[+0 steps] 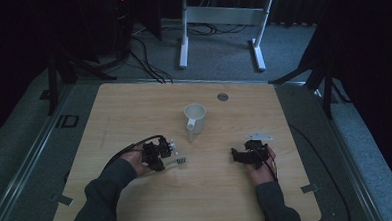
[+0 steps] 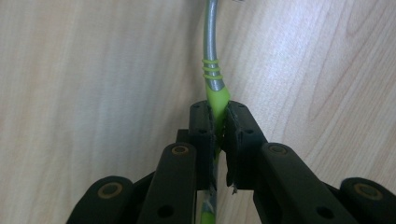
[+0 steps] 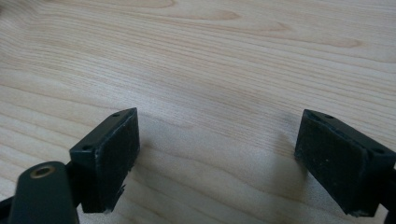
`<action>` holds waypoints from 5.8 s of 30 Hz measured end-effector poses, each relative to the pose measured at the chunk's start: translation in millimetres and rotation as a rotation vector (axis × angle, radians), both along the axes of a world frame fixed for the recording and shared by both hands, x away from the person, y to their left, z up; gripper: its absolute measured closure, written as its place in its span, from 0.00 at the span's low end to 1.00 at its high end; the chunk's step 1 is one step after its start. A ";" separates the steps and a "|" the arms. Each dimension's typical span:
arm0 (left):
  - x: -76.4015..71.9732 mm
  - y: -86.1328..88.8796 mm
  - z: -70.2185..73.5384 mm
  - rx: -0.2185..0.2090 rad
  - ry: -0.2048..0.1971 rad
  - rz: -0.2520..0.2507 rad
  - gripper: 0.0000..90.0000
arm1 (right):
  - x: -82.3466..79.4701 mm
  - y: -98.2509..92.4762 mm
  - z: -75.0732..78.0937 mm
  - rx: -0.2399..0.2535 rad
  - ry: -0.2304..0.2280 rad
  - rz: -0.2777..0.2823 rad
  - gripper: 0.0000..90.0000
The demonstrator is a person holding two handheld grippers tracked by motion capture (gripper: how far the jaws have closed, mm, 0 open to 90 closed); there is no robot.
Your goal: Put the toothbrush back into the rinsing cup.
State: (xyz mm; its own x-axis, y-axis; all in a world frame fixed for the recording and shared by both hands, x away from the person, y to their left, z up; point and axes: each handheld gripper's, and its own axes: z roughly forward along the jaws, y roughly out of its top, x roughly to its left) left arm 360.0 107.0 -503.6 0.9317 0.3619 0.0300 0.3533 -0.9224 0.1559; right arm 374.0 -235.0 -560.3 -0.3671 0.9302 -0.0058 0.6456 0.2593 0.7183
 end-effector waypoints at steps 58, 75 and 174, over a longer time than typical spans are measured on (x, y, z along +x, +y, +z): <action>13.8 21.2 43.5 -0.251 -0.203 0.256 0.91 | 0.1 0.2 0.0 0.000 0.000 0.004 0.15; 17.9 23.7 46.2 -0.288 -0.237 0.324 0.91 | 0.1 0.2 0.0 0.000 0.000 0.005 0.15; 26.5 29.4 55.6 -0.659 -0.333 0.559 0.91 | 0.2 0.2 0.0 -0.001 -0.001 0.006 0.15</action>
State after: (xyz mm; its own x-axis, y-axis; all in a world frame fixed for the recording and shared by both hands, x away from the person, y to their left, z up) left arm 386.5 136.4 -448.0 0.5969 0.7952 -0.1066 0.5627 -0.3202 0.7622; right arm 374.2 -234.8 -560.3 -0.3731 0.9278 -0.0071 0.6432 0.2642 0.7187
